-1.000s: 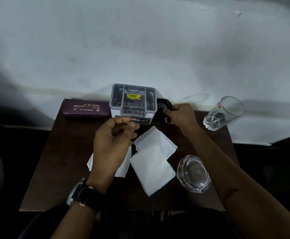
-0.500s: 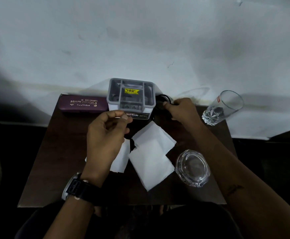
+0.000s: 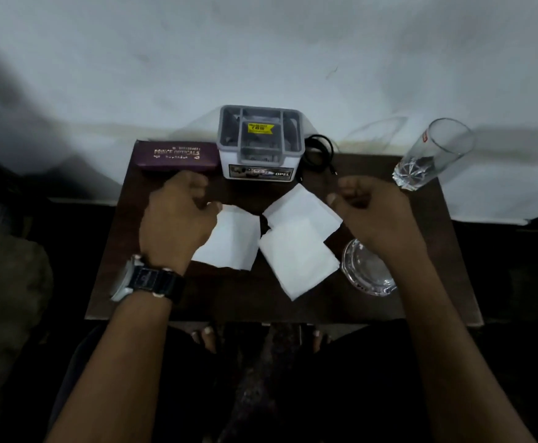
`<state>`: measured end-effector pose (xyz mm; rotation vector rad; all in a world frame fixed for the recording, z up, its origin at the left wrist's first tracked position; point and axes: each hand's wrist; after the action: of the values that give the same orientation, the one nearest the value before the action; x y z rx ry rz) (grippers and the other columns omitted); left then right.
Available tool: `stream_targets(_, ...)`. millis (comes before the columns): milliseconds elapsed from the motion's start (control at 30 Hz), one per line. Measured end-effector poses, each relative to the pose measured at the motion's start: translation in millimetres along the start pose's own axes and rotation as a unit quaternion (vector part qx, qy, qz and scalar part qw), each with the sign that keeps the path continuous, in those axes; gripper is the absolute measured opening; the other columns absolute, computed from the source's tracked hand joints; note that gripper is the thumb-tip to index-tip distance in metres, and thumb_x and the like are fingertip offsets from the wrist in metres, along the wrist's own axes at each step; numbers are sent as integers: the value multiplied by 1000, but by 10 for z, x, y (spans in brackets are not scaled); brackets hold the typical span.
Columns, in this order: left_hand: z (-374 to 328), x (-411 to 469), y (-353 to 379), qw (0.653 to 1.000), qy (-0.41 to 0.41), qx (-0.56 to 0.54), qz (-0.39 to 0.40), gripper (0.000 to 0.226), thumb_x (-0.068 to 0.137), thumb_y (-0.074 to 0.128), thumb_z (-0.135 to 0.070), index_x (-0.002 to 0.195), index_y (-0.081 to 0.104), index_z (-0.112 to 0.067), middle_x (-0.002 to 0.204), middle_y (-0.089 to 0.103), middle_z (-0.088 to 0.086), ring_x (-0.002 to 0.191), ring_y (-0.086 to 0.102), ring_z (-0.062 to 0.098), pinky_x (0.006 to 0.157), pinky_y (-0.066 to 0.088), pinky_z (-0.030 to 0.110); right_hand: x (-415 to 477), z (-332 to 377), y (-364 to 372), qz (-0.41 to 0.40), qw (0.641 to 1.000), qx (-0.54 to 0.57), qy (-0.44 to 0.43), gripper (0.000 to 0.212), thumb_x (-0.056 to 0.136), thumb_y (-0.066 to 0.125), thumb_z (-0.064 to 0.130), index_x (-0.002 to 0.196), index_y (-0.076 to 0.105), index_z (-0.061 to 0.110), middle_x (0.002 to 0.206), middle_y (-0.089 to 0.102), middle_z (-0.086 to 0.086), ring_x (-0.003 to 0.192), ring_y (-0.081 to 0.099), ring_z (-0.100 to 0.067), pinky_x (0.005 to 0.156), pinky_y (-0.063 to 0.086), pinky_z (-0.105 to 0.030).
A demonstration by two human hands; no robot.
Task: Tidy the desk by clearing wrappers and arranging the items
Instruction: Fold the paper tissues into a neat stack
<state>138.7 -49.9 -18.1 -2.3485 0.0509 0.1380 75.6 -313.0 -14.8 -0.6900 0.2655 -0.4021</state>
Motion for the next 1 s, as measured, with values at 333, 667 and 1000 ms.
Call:
stream_targets(333, 162, -70, -117, 987, -45, 130, 88, 77, 79, 88, -42, 135, 53, -3, 127, 69, 20, 121, 63, 39, 98, 52, 44, -117, -7, 108, 9, 998, -19, -51, 25, 93, 75, 23, 118, 75, 17, 97, 72, 5, 87, 65, -6, 66, 36, 9)
stream_targets(667, 73, -68, 124, 985, -67, 121, 106, 79, 78, 87, -10, 140, 40, 1, 132, 63, 24, 124, 61, 40, 88, 53, 38, -91, 47, 335, 37, 996, -23, -73, 25, 94, 73, 30, 118, 75, 25, 100, 68, 15, 83, 63, 6, 75, 48, -12)
stream_targets(1000, -152, -10, -56, 887, -93, -409, 195, 45, 83, 82, -6, 126, 70, -6, 114, 81, 9, 108, 78, 26, 82, 66, 36, -143, 279, 411, 168, 944, 276, 72, 21, 91, 72, 47, 106, 76, 32, 114, 78, 8, 103, 73, -6, 95, 57, -30)
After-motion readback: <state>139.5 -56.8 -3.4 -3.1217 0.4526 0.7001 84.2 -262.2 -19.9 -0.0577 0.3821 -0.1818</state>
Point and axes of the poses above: each hand's wrist, its own x-axis towards the middle knuckle, its own y-axis out of the palm, z = x × y
